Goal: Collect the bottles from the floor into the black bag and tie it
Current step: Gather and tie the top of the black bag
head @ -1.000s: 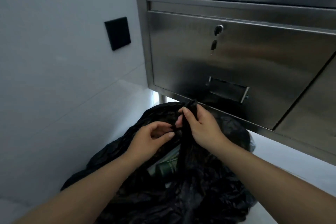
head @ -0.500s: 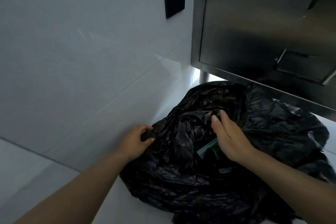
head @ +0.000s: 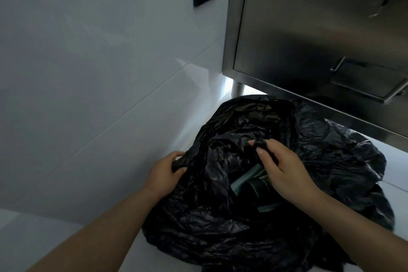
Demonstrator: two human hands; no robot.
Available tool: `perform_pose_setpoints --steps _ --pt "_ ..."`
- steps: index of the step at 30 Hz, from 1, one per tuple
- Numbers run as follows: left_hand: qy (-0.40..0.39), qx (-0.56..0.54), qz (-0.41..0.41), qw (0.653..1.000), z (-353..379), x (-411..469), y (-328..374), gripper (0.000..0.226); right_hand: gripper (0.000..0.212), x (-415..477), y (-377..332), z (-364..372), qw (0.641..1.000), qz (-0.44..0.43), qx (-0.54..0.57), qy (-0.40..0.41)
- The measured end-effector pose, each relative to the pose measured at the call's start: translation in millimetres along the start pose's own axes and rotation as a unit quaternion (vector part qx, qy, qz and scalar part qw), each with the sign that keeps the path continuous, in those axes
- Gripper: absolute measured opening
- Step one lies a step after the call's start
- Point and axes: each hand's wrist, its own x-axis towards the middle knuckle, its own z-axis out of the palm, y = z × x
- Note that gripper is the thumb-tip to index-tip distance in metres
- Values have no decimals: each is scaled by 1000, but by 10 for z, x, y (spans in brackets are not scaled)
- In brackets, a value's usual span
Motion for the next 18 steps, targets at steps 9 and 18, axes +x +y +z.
perform_pose_setpoints --steps 9,18 --pt "49 0 180 982 -294 -117 1365 41 21 24 -60 -600 999 -32 28 -15" --pt "35 -73 259 963 23 -567 2660 53 20 -247 129 -1322 992 -67 88 53"
